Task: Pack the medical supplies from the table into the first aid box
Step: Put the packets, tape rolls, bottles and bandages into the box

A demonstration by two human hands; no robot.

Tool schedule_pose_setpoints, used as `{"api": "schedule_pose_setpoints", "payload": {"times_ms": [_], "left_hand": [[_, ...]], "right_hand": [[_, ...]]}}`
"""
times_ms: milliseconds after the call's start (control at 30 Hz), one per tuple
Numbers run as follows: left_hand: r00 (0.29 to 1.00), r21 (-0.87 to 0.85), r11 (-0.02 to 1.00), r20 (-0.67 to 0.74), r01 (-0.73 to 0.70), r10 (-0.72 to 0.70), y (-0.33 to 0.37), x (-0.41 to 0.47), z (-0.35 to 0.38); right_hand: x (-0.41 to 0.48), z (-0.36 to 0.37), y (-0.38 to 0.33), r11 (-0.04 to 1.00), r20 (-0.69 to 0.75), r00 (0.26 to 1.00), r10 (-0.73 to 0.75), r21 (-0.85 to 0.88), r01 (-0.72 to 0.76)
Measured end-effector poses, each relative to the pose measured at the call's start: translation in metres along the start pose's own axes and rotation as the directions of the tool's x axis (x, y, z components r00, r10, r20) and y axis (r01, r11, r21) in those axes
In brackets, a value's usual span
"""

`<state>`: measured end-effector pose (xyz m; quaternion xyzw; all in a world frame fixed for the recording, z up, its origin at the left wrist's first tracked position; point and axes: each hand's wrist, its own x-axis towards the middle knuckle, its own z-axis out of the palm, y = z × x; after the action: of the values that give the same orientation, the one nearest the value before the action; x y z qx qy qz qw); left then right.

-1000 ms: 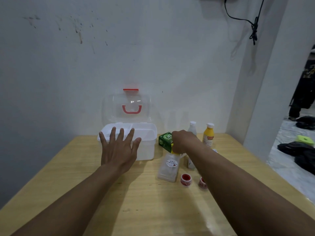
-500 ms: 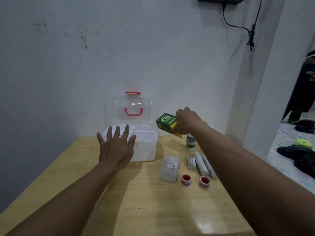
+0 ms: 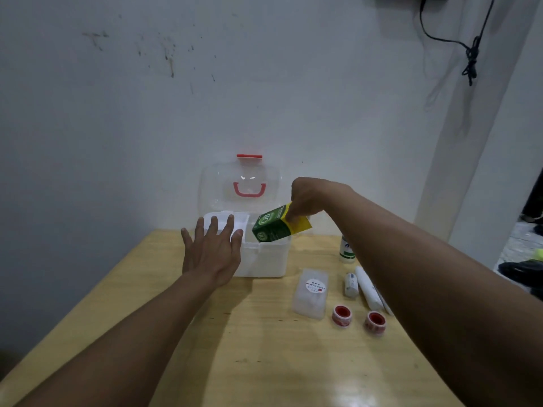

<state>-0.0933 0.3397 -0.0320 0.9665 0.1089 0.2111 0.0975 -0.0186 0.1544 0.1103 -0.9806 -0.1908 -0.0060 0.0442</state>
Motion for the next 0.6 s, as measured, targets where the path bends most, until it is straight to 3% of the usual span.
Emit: {"api": "schedule_pose_setpoints", "payload": {"times_ms": [367, 600], "left_hand": [[1.000, 0.010, 1.000, -0.025, 0.013, -0.012, -0.002, 0.005, 0.006], [0.997, -0.095, 0.992, -0.006, 0.082, -0.083, 0.003, 0.013, -0.004]], "right_hand": [[0.030, 0.034, -0.024, 0.995, 0.022, 0.996, -0.089, -0.031, 0.090], [0.044, 0.061, -0.030, 0.995, 0.033, 0.994, -0.103, -0.016, 0.103]]}}
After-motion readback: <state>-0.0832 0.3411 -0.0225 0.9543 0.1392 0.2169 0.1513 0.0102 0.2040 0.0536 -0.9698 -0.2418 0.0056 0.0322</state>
